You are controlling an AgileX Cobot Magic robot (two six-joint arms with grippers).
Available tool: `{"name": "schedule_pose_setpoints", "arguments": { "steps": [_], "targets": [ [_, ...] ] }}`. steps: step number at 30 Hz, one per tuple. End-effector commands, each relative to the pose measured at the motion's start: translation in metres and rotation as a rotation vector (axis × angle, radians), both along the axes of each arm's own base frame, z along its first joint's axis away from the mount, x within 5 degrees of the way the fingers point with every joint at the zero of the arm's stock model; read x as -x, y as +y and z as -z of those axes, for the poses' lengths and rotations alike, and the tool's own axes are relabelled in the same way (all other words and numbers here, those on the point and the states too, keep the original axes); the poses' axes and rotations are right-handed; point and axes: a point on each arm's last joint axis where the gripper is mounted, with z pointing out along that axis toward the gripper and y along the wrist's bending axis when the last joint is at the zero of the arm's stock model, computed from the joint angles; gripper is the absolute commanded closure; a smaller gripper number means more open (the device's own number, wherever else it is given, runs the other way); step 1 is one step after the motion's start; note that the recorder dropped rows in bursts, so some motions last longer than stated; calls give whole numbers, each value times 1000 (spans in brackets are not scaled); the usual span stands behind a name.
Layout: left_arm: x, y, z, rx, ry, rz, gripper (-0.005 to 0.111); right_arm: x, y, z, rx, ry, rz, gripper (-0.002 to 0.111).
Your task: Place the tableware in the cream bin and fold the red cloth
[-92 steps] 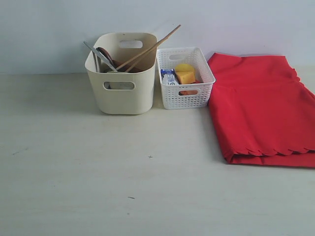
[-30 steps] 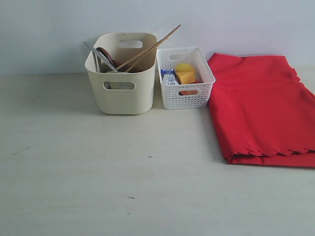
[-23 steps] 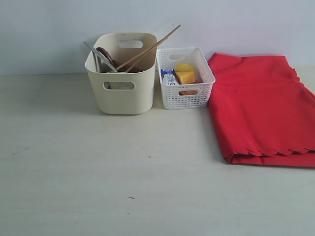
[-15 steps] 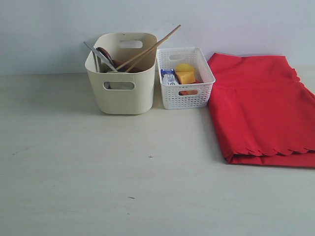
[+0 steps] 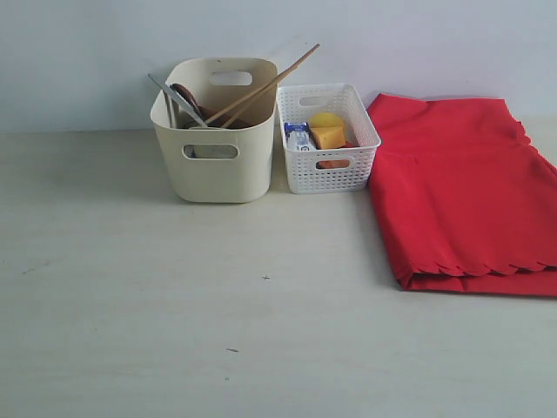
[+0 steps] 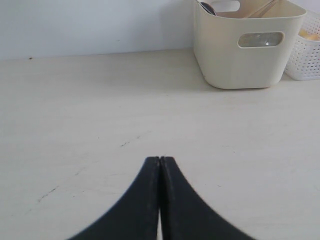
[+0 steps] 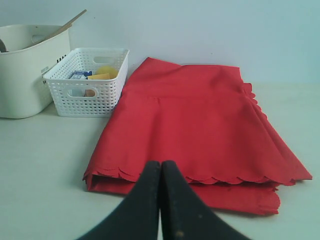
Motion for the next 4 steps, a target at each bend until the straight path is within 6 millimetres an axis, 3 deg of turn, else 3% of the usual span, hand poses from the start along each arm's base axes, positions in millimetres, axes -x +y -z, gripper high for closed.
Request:
{"name": "schedule_pose_setpoints", "arguments": {
  "steps": [1,4],
  "targets": [
    [0,0,-1,12,-13,-3,107,0,0,0,3,-17,-1,108],
    [0,0,-1,12,-13,-3,107,0,0,0,3,-17,-1,108]
  ]
}}
